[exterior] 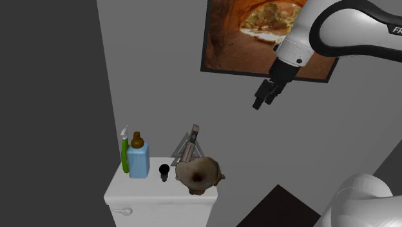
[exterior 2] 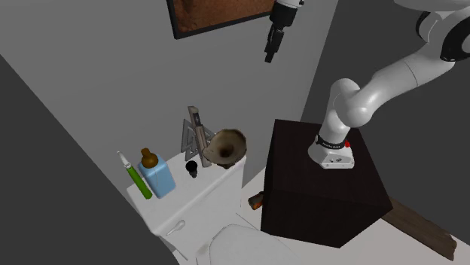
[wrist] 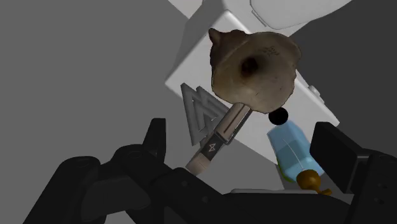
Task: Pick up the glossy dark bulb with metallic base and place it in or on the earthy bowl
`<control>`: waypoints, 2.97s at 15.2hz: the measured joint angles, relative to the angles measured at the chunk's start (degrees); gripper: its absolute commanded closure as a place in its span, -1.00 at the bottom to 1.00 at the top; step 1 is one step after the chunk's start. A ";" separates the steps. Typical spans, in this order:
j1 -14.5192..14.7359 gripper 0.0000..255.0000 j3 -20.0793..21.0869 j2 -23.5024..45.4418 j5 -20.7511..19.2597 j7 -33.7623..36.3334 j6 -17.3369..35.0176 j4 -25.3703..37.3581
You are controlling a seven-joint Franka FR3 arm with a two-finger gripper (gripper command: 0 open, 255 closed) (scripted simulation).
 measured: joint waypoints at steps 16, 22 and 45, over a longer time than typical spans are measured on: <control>2.99 -1.00 4.60 17.87 4.91 2.14 25.43 -8.21; 4.47 -1.00 7.08 28.70 6.51 3.43 35.41 -7.38; 10.22 -1.00 10.17 72.99 3.47 8.31 57.21 15.06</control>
